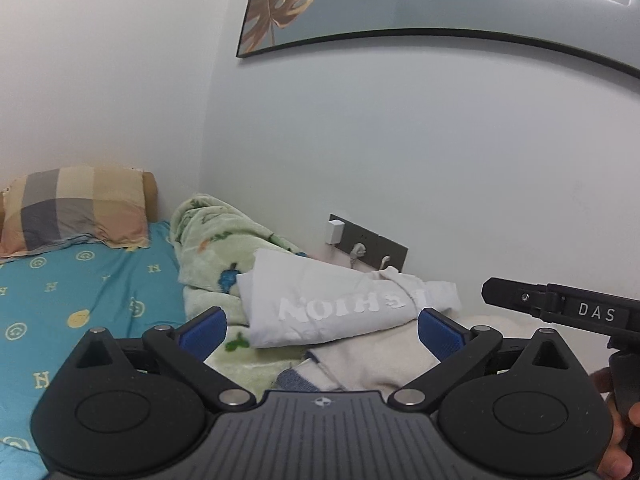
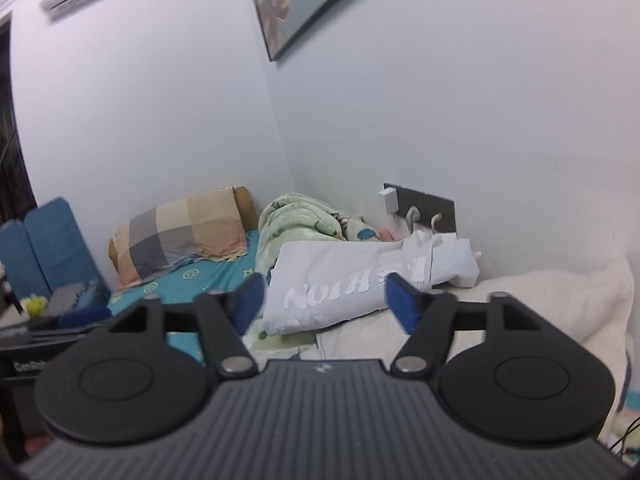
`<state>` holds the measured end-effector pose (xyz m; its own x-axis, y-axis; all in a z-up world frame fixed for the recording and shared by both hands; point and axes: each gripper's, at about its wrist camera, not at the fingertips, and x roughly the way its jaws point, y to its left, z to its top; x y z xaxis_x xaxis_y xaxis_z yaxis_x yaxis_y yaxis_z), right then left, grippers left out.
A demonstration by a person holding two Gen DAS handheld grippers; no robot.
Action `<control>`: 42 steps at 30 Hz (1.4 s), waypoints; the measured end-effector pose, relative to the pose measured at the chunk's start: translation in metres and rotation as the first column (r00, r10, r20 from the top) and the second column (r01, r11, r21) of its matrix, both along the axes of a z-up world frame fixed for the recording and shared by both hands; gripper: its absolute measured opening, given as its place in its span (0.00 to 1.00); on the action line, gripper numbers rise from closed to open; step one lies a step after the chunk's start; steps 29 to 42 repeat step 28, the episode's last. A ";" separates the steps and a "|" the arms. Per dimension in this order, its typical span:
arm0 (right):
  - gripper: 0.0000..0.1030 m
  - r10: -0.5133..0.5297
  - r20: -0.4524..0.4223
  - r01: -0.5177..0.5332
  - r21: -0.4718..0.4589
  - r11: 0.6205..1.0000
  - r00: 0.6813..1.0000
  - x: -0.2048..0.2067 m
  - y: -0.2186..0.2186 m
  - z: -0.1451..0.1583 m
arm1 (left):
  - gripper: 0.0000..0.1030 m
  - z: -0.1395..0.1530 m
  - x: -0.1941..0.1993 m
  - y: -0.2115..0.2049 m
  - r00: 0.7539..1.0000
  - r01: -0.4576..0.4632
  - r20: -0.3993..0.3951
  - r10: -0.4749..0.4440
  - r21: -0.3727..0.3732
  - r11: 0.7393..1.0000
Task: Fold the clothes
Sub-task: 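Place the folded T-shirt on the bed end and open both grippers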
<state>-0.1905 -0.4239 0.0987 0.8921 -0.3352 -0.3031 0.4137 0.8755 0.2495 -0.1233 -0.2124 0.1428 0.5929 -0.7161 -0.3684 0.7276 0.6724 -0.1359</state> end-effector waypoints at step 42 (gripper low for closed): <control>0.83 -0.034 -0.051 0.030 -0.091 0.995 0.998 -0.011 0.051 -0.012 | 1.00 -0.014 -0.036 0.034 0.996 -0.079 0.046 0.077 0.051 0.996</control>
